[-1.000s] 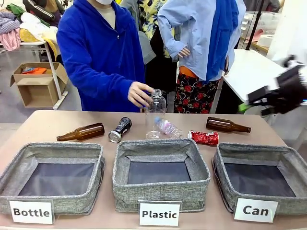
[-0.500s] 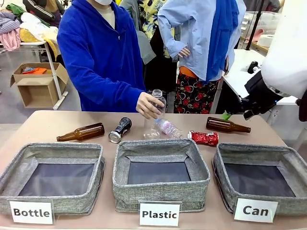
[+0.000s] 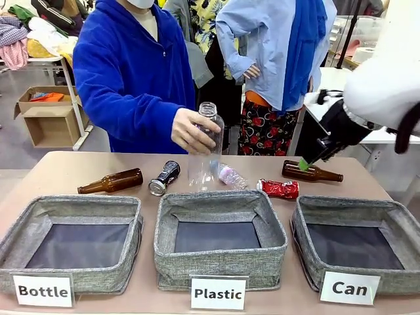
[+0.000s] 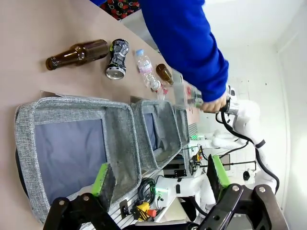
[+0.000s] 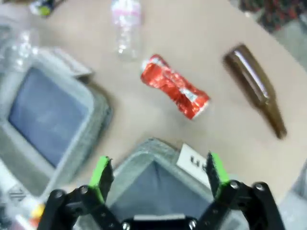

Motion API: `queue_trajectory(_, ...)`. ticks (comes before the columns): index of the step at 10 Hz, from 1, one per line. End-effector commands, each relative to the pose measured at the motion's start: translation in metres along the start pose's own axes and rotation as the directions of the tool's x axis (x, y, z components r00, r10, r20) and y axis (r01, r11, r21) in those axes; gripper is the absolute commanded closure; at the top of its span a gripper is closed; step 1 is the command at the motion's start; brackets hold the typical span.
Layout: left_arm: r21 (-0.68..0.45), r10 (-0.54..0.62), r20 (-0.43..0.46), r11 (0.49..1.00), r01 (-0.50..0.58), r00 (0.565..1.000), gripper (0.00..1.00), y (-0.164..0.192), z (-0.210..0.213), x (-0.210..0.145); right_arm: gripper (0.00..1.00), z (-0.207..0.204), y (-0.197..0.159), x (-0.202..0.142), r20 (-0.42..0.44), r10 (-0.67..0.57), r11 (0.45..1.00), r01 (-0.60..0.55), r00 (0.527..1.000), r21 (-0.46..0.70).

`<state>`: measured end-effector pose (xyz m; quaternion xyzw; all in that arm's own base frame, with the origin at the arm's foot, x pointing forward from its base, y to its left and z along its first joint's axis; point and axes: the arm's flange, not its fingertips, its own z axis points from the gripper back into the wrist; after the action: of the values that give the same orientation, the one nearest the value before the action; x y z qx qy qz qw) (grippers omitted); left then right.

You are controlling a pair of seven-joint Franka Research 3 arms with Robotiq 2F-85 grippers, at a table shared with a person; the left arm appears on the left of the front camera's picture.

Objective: Sort the can waste into the basket.
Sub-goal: Pick up the can waste from the table and place it in the right Fabric basket.

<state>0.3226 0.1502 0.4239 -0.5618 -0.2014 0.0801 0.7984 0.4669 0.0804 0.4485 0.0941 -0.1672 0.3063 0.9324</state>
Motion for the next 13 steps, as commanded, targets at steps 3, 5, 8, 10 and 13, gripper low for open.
queue_trajectory(3,-0.011,-0.025,-0.002,1.0,0.025,1.0,0.0,0.001,0.002,-0.001,0.0,-0.023,-0.044,0.017,0.064,0.767,0.606,-0.754,0.638,0.256)
queue_trajectory(5,-0.011,-0.025,-0.002,1.0,0.025,1.0,0.0,0.001,0.002,-0.001,0.0,-0.038,-0.048,0.032,0.169,0.731,0.618,-0.747,0.661,0.246)
queue_trajectory(8,-0.011,-0.025,-0.002,1.0,0.025,1.0,0.0,0.001,0.002,-0.001,0.0,-0.093,-0.045,0.06,0.133,0.774,0.586,-0.78,0.619,0.22)
queue_trajectory(10,-0.011,-0.025,-0.002,1.0,0.025,1.0,0.0,0.001,0.002,-0.001,0.0,-0.122,-0.045,0.078,0.027,0.754,0.636,-0.74,0.656,0.221)
queue_trajectory(13,-0.011,-0.025,-0.002,1.0,0.025,1.0,0.0,0.001,0.002,-0.001,0.0,-0.164,-0.045,0.081,-0.092,0.723,0.685,-0.693,0.685,0.225)
